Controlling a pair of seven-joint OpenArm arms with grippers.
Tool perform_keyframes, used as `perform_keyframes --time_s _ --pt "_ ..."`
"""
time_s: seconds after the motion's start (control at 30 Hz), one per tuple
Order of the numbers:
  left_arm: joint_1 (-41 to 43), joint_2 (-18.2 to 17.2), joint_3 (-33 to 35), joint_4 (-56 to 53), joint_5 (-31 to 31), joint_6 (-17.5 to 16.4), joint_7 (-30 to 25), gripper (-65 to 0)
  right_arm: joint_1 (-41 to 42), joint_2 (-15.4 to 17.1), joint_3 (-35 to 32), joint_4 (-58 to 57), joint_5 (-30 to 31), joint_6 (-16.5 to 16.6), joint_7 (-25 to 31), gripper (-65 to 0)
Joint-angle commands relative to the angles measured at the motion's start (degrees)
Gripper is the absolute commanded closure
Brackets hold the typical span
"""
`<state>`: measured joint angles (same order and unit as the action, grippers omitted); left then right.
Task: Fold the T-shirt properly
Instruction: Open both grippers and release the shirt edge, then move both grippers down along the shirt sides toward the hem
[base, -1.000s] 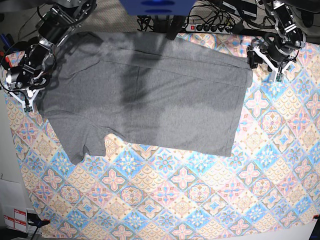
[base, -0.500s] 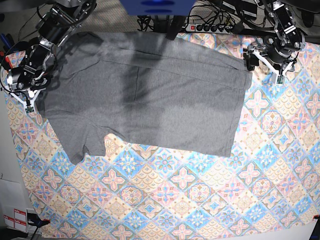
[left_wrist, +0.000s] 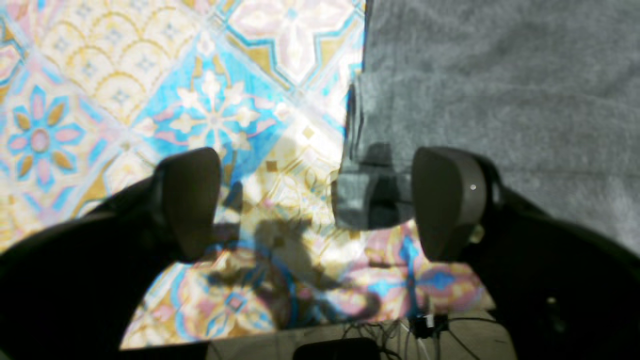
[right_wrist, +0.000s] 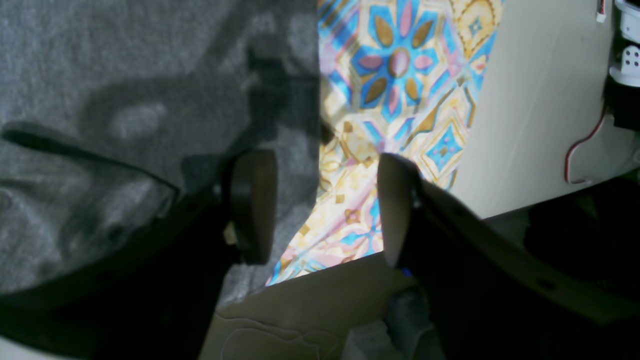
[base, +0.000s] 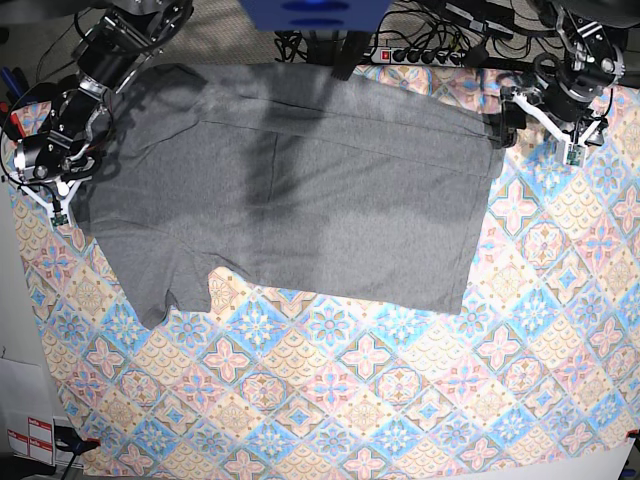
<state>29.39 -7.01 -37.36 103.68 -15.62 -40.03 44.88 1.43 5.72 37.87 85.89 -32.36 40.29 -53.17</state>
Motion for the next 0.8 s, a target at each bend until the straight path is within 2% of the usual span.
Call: perform_keyframes --time_s 0.0,0.13,0.23,0.33,0.5,0.6,0.77 --pt "0.3 0.0 -0.2 2.3 -1.7 0.0 -0.9 -59.0 0.7 0.7 0.1 1.0 -0.1 -0.3 0.5 -32.3" --pt "0.4 3.8 -0.1 8.2 -1.7 0.0 -0.4 -59.0 0.7 0.3 0.1 1.0 -0.1 -0.3 0.5 -32.1" --pt "-0.8 5.9 -0.1 12.2 -2.3 0.0 3.7 -59.0 0.7 0.3 0.1 1.0 -0.1 -0.3 0.5 -32.1" --pt "-6.3 7.2 -0.3 13.1 -1.6 0.0 10.4 -58.9 0.8 0.1 0.0 1.6 -0.1 -0.3 0.5 -32.2" --pt "-17.4 7.0 -0.4 13.0 -1.0 0.0 23.0 -58.9 2.4 -0.4 -0.7 6.7 -0.1 -0.3 0.5 -32.2" --pt "-23.5 7.0 0.0 12.9 3.4 0.0 26.2 -58.9 3.0 -0.4 -4.5 8.0 -0.1 -0.3 0.2 -32.2" --pt "-29.7 7.4 4.9 12.8 14.3 0.0 26.5 -58.9 5.9 -0.4 -11.4 7.6 -0.1 -0.3 -0.2 -32.5"
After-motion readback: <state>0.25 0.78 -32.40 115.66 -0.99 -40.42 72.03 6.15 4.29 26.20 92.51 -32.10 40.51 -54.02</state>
